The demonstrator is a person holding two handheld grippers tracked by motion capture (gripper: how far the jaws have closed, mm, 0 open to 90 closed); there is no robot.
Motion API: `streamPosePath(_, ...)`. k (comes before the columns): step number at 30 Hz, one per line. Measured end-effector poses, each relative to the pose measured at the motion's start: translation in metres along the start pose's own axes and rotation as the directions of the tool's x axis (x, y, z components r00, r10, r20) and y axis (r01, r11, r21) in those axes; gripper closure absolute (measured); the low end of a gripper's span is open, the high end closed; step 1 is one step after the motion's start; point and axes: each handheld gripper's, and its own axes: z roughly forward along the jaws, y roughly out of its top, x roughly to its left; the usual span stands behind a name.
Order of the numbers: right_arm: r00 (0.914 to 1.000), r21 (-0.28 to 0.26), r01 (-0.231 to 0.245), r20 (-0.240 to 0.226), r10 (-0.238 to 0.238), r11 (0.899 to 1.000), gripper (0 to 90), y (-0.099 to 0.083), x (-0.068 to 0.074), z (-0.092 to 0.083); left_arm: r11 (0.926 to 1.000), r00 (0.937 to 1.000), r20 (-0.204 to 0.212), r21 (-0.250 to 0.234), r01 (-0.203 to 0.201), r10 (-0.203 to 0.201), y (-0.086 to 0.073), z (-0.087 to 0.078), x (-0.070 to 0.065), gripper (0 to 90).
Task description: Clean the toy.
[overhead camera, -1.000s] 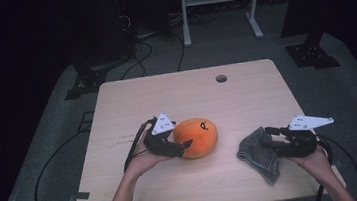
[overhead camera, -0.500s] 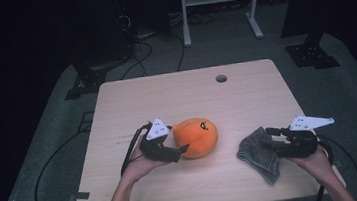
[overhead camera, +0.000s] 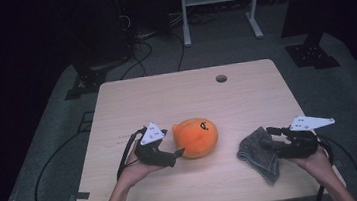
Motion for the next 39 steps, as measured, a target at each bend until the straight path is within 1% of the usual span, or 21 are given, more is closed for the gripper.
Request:
streamPosePath(2,1.0,0.003,0.003,0.004,-0.003,1.0,34.8,0.0,0.001,0.0,0.9999,1.0,-0.003,0.009,-0.007,0.007,-0.001,-0.002,-0.001,10.3)
streamPosePath(5,1.0,0.005,0.0,0.005,0.0,1.0,33.1,0.0,0.001,-0.001,0.9999,0.9999,-0.008,0.009,-0.008,0.008,-0.003,-0.005,-0.001,10.0)
streamPosePath(7,1.0,0.004,0.003,0.006,-0.003,1.0,32.8,-0.001,0.002,-0.001,1.0,0.9999,-0.012,0.001,-0.004,0.004,-0.005,-0.006,-0.001,9.8)
streamPosePath(11,0.9999,0.005,0.005,0.013,-0.005,1.0,32.4,-0.002,0.003,-0.002,0.9999,0.9996,-0.026,-0.01,0.003,-0.003,-0.012,-0.014,0.001,9.8)
streamPosePath(16,0.9998,0.008,0.015,0.013,-0.015,1.0,31.6,-0.002,0.004,-0.002,0.9997,0.9991,-0.039,-0.02,0.017,-0.018,-0.021,-0.018,-0.002,9.4)
streamPosePath(20,0.9998,0.006,0.018,0.013,-0.018,1.0,30.9,-0.002,0.005,-0.001,0.9996,0.9988,-0.045,-0.02,0.02,-0.021,-0.026,-0.02,-0.004,8.9)
streamPosePath(22,0.9997,0.004,0.021,0.014,-0.021,1.0,30.6,-0.003,0.006,-0.001,0.9997,0.9986,-0.049,-0.015,0.019,-0.02,-0.032,-0.02,-0.007,8.5)
streamPosePath(23,0.9997,0.004,0.021,0.014,-0.021,1.0,30.6,-0.003,0.006,-0.001,0.9997,0.9986,-0.049,-0.015,0.019,-0.02,-0.032,-0.02,-0.007,8.4)
streamPosePath(25,0.9994,-0.003,0.028,0.017,-0.028,1.0,29.9,-0.003,0.006,-0.001,0.9996,0.9981,-0.056,-0.017,0.025,-0.026,-0.039,-0.022,-0.009,8.4)
streamPosePath(27,0.9993,-0.004,0.034,0.018,-0.034,0.999,29.7,-0.004,0.007,-0.001,0.9986,0.9979,-0.047,-0.029,0.043,-0.045,-0.045,-0.024,-0.01,8.5)
streamPosePath(28,0.9992,-0.005,0.035,0.019,-0.035,0.999,29.5,-0.005,0.008,-0.001,0.999,0.9982,-0.044,-0.021,0.04,-0.041,-0.048,-0.024,-0.01,8.5)
streamPosePath(29,0.9991,-0.008,0.036,0.02,-0.036,0.999,29.3,-0.005,0.009,-0.001,0.9992,0.9981,-0.05,-0.017,0.036,-0.036,-0.05,-0.024,-0.011,8.5)
streamPosePath(31,0.9992,-0.022,0.032,0.025,-0.032,0.999,29.3,-0.007,0.01,-0.001,0.9993,0.9979,-0.052,-0.006,0.038,-0.038,-0.054,-0.024,-0.011,8.4)
streamPosePath(33,0.9992,-0.037,0.03,0.029,-0.029,0.999,29.2,-0.009,0.011,-0.002,0.9994,0.9974,-0.064,-0.014,0.031,-0.032,-0.056,-0.025,-0.012,8.4)
streamPosePath(35,0.9991,-0.038,0.03,0.031,-0.029,0.999,29.2,-0.01,0.011,-0.002,0.999,0.9969,-0.068,-0.022,0.038,-0.04,-0.057,-0.026,-0.012,8.4)
streamPosePath(36,0.9991,-0.042,0.03,0.031,-0.029,0.999,28.6,-0.012,0.01,-0.002,0.9977,0.9962,-0.068,-0.042,0.052,-0.055,-0.057,-0.026,-0.012,8.4)
streamPosePath(37,0.9991,-0.04,0.03,0.033,-0.028,0.999,28.6,-0.013,0.01,-0.002,0.9978,0.9961,-0.072,-0.046,0.048,-0.051,-0.057,-0.026,-0.012,8.3)
streamPosePath(39,0.9984,-0.05,0.034,0.047,-0.032,0.998,28.6,-0.014,0.01,-0.004,0.9975,0.9959,-0.071,-0.047,0.052,-0.055,-0.057,-0.025,-0.012,8.4)
